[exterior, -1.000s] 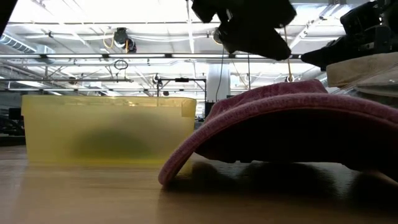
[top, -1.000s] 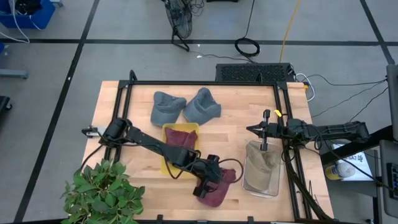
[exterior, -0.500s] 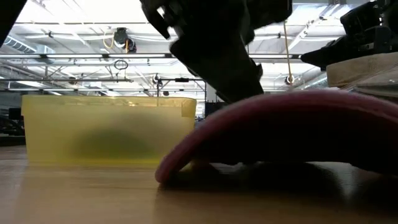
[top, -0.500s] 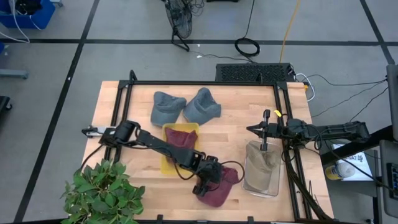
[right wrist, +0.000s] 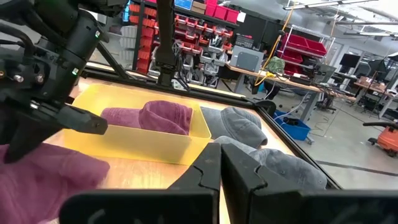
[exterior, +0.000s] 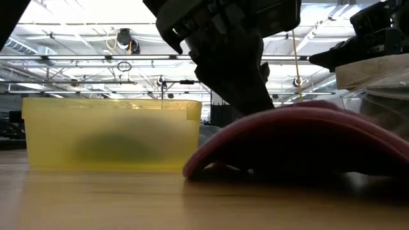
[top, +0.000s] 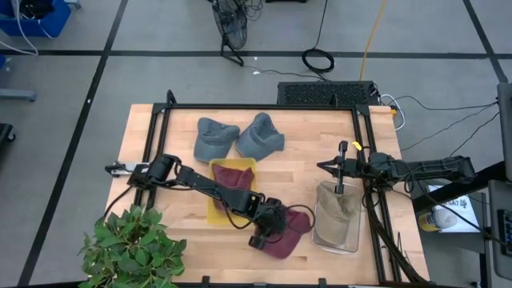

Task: Pick & Place hat
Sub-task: Put the red cap into the yellow bin, then put the right blue cap into the yellow bin

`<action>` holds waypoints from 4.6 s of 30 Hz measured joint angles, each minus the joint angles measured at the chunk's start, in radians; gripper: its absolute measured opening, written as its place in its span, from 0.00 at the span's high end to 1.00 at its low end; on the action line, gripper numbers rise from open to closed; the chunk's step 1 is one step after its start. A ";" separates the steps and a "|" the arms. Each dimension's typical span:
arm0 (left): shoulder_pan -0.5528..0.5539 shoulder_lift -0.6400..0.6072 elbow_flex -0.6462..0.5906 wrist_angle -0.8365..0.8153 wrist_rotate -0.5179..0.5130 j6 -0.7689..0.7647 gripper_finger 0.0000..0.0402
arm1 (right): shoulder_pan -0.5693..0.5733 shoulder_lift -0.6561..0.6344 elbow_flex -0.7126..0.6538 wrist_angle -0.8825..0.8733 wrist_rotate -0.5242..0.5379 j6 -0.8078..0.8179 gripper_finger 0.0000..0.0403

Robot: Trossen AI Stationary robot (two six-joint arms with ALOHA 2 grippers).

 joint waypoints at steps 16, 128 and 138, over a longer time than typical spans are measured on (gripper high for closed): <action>-0.060 -0.153 0.193 -0.195 -0.190 0.005 0.99 | 0.000 0.000 0.000 0.004 0.001 -0.034 1.00; 0.437 -1.534 -1.385 0.772 -0.144 0.063 0.98 | 0.000 0.002 0.001 0.055 0.003 -0.052 1.00; 0.472 -1.538 -1.643 1.141 -0.140 0.079 0.98 | 0.000 0.002 0.001 0.101 0.004 -0.067 1.00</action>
